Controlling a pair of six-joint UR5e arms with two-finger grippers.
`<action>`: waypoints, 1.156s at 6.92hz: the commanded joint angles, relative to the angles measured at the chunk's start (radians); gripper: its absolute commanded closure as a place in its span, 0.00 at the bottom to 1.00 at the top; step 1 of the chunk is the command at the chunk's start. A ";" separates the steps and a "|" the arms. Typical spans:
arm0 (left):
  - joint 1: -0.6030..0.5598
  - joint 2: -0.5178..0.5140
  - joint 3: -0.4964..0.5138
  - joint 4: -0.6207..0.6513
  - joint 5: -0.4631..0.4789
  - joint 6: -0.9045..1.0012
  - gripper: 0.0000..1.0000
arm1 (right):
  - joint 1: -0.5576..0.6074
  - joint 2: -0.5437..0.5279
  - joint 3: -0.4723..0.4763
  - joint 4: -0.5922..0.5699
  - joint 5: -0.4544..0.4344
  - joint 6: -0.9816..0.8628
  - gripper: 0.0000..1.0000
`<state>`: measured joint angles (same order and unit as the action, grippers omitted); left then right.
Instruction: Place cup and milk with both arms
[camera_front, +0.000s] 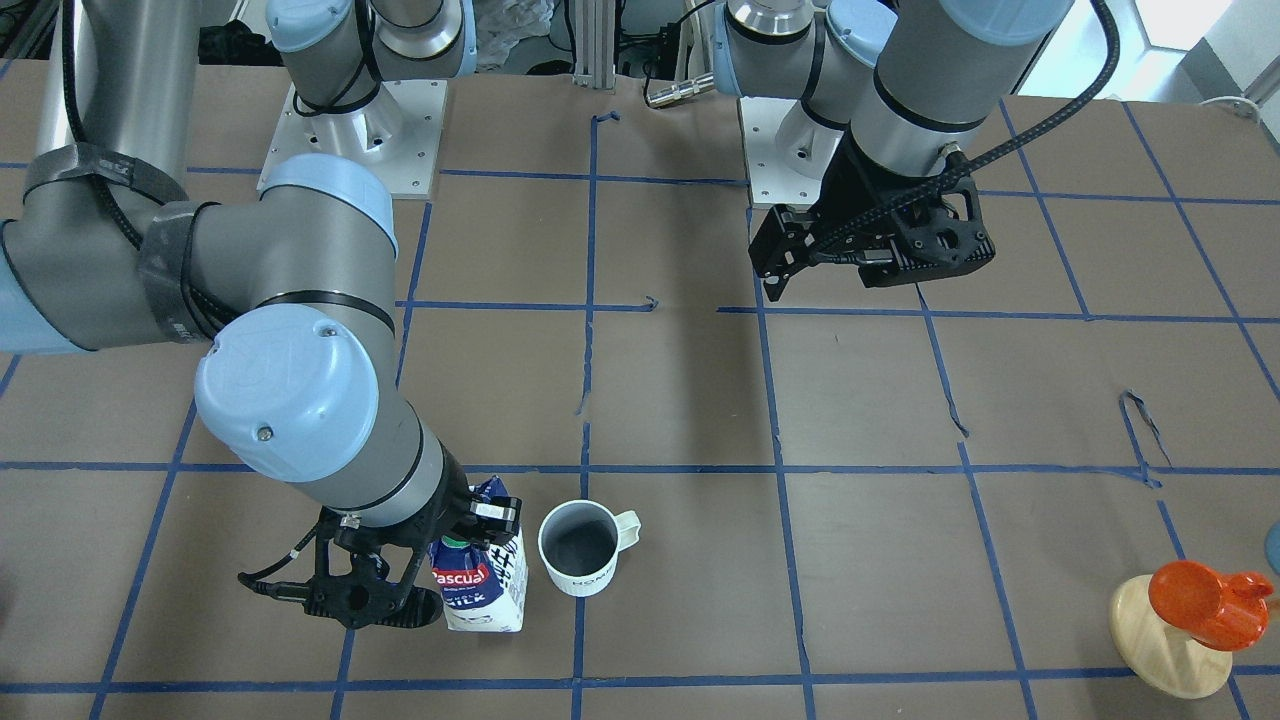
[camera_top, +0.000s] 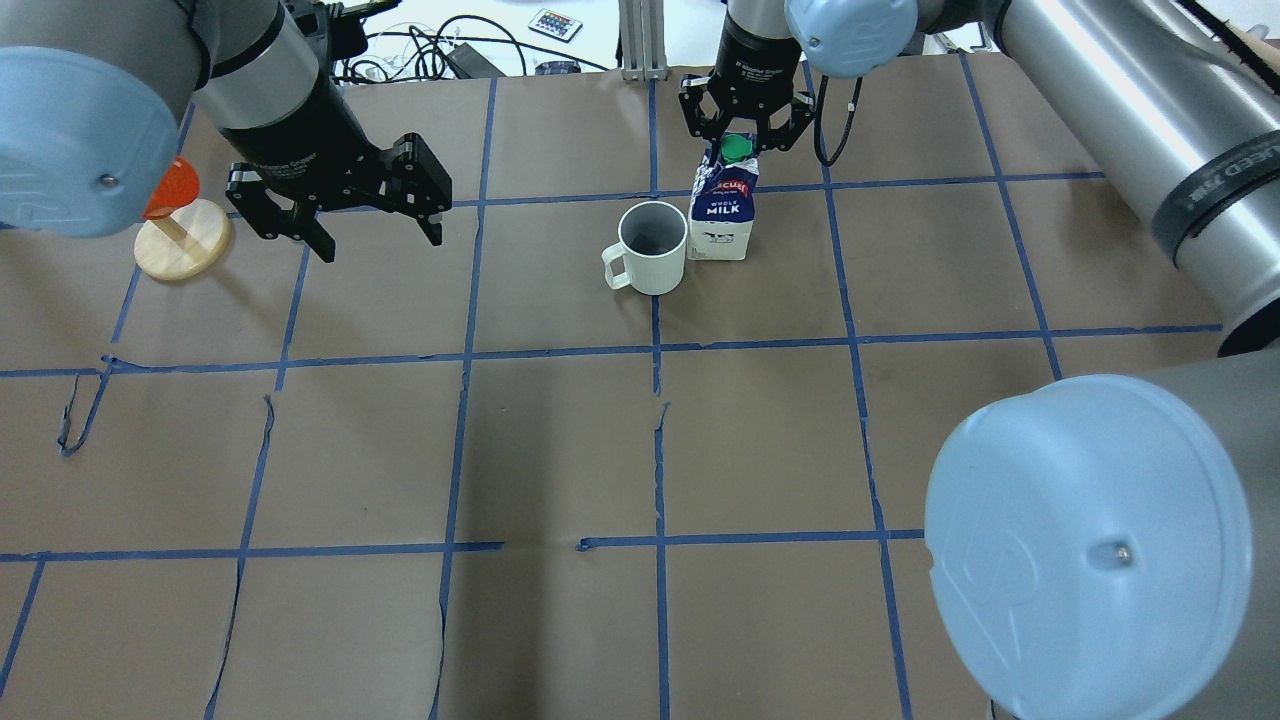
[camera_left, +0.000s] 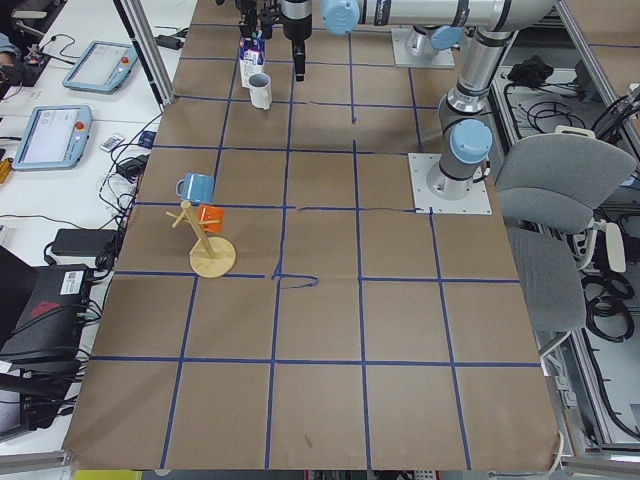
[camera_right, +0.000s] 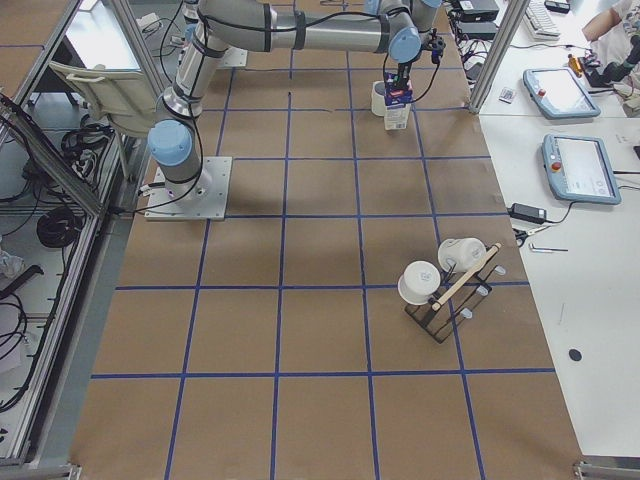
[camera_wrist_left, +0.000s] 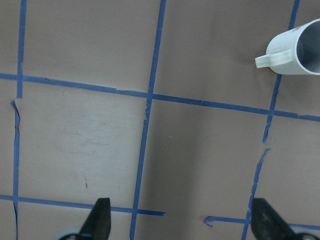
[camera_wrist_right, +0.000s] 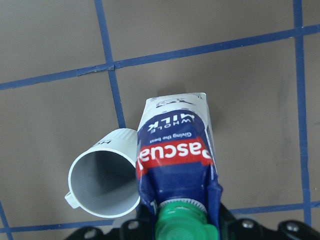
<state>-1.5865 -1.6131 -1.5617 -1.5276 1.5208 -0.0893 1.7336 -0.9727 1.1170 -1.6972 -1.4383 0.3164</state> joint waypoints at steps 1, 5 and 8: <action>0.016 0.001 0.003 0.007 -0.002 0.043 0.00 | 0.011 0.002 0.007 -0.002 0.002 0.006 0.37; 0.017 0.001 0.003 0.009 -0.001 0.043 0.00 | 0.004 -0.032 0.018 -0.047 -0.011 0.001 0.00; 0.017 0.001 0.000 0.009 -0.005 0.042 0.00 | -0.054 -0.212 0.035 0.195 -0.022 -0.003 0.00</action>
<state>-1.5693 -1.6123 -1.5603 -1.5187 1.5184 -0.0470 1.7092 -1.1052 1.1437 -1.6106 -1.4538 0.3140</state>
